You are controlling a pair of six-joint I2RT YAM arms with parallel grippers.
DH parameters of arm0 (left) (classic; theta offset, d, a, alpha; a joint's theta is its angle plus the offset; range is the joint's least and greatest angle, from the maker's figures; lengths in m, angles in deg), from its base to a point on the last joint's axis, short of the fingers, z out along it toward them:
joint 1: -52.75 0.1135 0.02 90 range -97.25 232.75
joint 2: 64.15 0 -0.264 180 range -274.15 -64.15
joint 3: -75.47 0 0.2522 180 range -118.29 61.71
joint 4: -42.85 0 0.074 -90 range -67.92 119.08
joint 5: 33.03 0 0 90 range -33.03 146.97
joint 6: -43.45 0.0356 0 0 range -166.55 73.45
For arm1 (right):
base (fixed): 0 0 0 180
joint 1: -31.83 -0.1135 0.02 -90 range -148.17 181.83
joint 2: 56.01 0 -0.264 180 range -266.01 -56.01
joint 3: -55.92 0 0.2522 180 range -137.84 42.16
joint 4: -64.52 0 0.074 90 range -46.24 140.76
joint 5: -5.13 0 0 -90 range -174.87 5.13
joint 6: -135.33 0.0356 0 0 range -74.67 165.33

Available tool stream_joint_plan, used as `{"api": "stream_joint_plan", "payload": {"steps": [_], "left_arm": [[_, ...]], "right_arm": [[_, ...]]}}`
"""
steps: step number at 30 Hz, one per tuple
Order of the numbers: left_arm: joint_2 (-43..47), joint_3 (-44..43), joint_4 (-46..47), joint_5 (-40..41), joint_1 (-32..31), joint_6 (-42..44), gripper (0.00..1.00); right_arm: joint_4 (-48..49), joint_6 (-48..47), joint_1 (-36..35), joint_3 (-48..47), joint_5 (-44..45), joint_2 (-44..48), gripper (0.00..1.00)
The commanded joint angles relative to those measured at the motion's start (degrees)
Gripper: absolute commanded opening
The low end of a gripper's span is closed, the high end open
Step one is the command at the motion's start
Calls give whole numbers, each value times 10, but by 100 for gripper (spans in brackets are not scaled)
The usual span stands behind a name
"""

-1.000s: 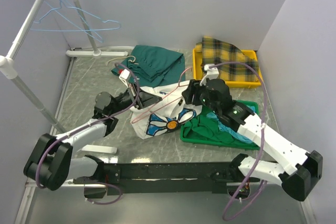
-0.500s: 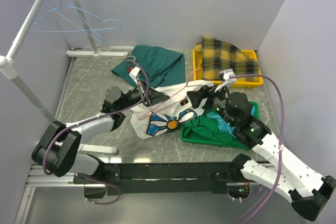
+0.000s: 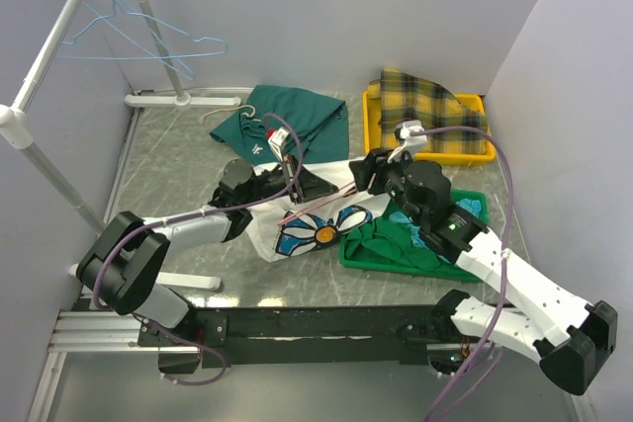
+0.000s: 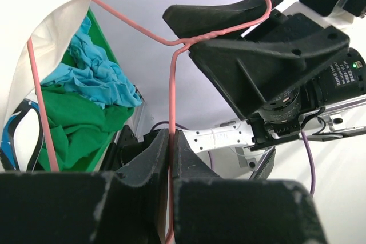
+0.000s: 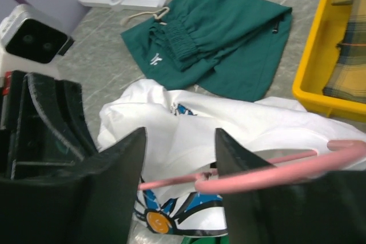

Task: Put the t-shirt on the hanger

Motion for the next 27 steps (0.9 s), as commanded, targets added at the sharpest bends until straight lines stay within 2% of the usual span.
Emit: {"api": "stream_joint_plan", "payload": {"steps": [1,5,7,8,9,11,12,14,15,17,20,21,23,24,27], "left_arm": [[-4,-31,25,11,-13,20,1],[-4,-33,9,15,-19,28,1],[2,-35,-3,19,-19,38,1],[4,-35,-21,21,-19,43,3],[6,-37,-34,23,-19,54,17],[21,-40,-56,28,-19,68,33],[28,-41,-85,33,-19,84,47],[56,-49,-127,53,-18,108,59],[68,-52,-177,62,-18,135,67],[110,-62,-232,82,-11,161,74],[168,-69,-332,130,3,204,76],[182,-72,-369,169,5,225,75],[208,-83,-471,213,10,245,70],[211,-90,-505,259,11,265,64],[200,-111,-605,297,7,309,54]], "right_arm": [[59,3,1,1,47,-15,52],[79,4,1,19,73,-13,19],[85,2,1,26,81,-12,10],[86,2,1,27,82,-12,1],[87,0,1,30,84,-12,0],[91,-2,2,35,91,-10,0],[92,-3,1,37,93,-9,0],[98,-5,2,41,95,-7,0],[99,-8,1,46,96,-5,0],[99,-11,2,51,97,-1,0],[101,-12,1,63,100,11,0],[104,-12,1,68,100,15,0],[112,-13,1,83,100,31,0],[115,-12,1,88,97,37,0],[125,-9,1,104,95,58,0]]}}
